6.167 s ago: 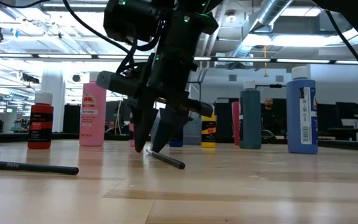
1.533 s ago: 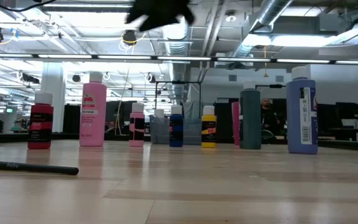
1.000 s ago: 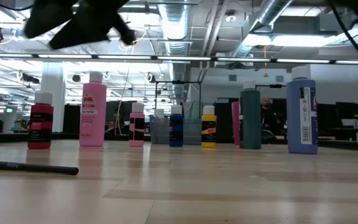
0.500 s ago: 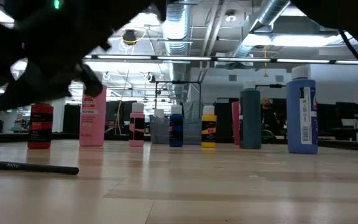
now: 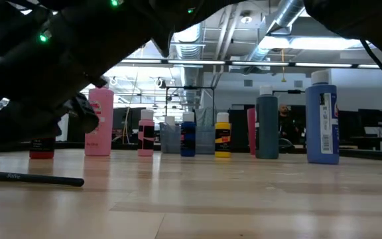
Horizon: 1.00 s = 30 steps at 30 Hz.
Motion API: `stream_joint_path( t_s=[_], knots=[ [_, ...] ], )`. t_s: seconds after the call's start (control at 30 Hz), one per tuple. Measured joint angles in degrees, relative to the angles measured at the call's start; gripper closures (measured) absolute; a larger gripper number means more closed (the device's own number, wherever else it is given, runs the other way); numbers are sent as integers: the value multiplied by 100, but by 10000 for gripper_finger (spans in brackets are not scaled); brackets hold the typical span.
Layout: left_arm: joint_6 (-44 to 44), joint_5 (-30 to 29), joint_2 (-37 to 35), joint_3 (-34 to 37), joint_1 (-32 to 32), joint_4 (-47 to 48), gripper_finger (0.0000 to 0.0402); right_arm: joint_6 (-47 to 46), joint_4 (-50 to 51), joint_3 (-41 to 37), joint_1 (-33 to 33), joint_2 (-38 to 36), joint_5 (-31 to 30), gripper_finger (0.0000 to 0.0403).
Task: Pick & Place Paint Supplies
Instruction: Put the black paintbrush into the red cup
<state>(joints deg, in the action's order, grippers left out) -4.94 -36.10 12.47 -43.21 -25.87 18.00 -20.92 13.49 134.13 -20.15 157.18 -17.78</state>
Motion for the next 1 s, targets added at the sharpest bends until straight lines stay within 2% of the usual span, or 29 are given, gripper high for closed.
stream_joint_path(
  t_s=[0.37, 0.47, 0.7, 0.87, 1.0],
  knots=[
    [0, -2, 2, 1, 0, 4, 176, -305, 44, 19, -3, 206, 48, 257],
    [-1, -2, 2, 0, 1, 4, 176, -427, 280, 39, 12, 194, 78, 287],
    [-1, -2, 2, 0, 2, 2, 176, -521, 472, 32, 27, 188, 160, 390],
    [-1, -2, 2, -1, 2, 2, 176, -1264, 688, 30, 86, 137, 309, 400],
    [0, -4, 2, -1, 1, 2, 176, -1427, 849, 4, 82, 7, 313, 402]
  ],
)
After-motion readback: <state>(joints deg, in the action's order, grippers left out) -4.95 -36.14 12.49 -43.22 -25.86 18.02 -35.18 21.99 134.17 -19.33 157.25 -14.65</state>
